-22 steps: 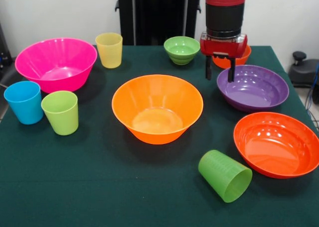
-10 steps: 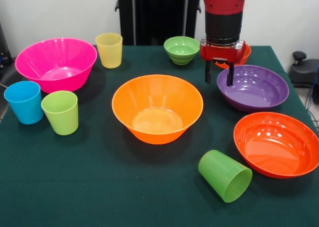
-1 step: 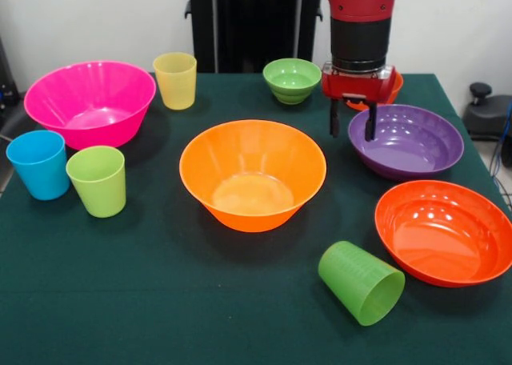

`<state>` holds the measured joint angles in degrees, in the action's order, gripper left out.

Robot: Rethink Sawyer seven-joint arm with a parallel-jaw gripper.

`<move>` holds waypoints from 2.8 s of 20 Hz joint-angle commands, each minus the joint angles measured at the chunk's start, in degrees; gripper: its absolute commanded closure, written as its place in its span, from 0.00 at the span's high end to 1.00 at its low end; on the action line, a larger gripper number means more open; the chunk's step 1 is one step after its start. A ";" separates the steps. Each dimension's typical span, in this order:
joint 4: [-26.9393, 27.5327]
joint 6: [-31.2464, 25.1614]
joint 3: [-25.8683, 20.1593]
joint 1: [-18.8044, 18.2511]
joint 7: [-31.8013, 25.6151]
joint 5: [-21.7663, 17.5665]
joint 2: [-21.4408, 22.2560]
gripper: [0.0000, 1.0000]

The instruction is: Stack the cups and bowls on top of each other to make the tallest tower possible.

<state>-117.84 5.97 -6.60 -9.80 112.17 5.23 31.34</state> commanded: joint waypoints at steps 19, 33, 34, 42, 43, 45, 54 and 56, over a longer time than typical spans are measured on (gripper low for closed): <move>6.25 -1.42 0.47 2.84 5.66 -1.70 -0.66 0.00; 3.36 1.63 1.01 4.78 8.06 -1.73 -0.49 1.00; 3.21 1.70 0.74 4.51 8.09 -1.88 -0.48 1.00; 0.62 5.22 -1.35 1.72 8.99 -4.78 -1.25 1.00; 0.21 5.71 -1.53 1.47 8.98 -5.36 -1.36 1.00; -0.63 6.46 -1.92 1.00 8.89 -6.53 -1.60 1.00; -5.98 11.51 -3.23 3.90 11.26 -10.32 -3.25 1.00; -7.48 12.70 -2.65 5.89 12.73 -9.11 -2.22 1.00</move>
<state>-120.21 15.04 -3.95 -6.79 112.50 -1.82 31.16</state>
